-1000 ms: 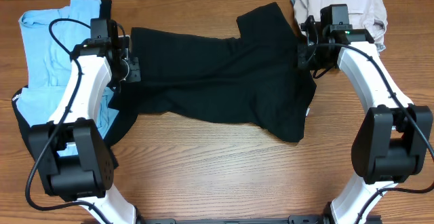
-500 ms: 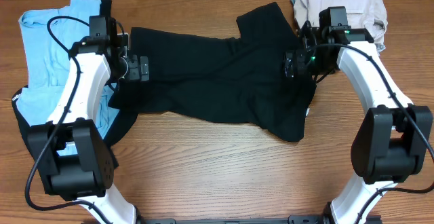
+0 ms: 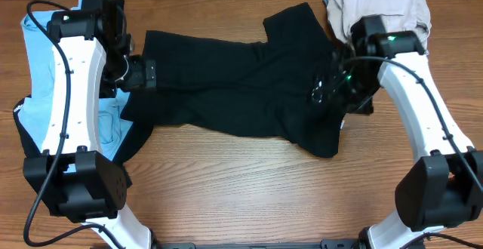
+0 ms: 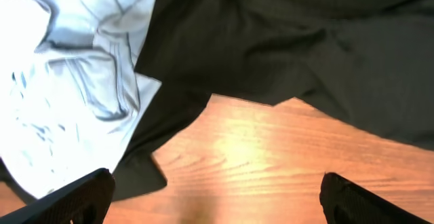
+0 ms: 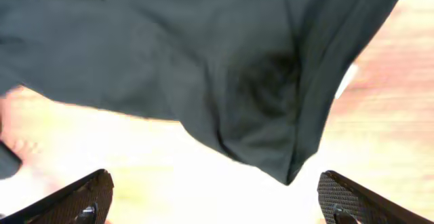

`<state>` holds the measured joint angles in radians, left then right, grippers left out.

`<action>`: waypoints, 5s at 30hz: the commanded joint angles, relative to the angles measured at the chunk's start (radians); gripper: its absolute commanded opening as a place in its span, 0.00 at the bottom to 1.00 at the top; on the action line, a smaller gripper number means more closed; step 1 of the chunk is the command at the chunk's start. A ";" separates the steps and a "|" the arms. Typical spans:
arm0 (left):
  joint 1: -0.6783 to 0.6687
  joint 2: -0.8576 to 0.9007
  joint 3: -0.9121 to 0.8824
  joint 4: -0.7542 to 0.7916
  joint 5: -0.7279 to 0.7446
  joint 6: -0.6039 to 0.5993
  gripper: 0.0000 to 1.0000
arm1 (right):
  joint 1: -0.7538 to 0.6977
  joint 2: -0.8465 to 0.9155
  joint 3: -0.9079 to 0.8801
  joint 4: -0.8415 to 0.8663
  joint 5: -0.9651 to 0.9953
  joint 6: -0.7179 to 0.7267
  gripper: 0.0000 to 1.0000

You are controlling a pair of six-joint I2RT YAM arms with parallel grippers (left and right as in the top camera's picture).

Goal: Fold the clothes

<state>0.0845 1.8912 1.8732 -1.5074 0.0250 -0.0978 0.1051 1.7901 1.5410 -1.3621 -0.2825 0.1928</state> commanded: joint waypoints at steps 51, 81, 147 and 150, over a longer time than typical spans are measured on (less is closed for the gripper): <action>-0.147 -0.004 -0.623 0.607 0.026 0.069 0.98 | -0.236 -0.047 -0.065 0.154 0.088 0.008 0.81; -0.163 -0.001 -0.826 0.616 -0.010 0.030 1.00 | -0.229 -0.047 -0.066 0.118 0.079 -0.045 0.73; -0.216 0.084 -0.790 0.795 -0.014 -0.041 1.00 | -0.010 -0.045 -0.636 0.725 0.307 0.182 0.68; -0.216 0.084 -0.839 0.802 -0.014 -0.042 1.00 | -0.010 -0.045 -0.644 0.697 0.307 0.228 0.69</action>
<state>-0.1383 1.9026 1.1519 -0.6685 0.0010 -0.0982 0.0990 1.7313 0.9447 -0.6300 0.0074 0.3450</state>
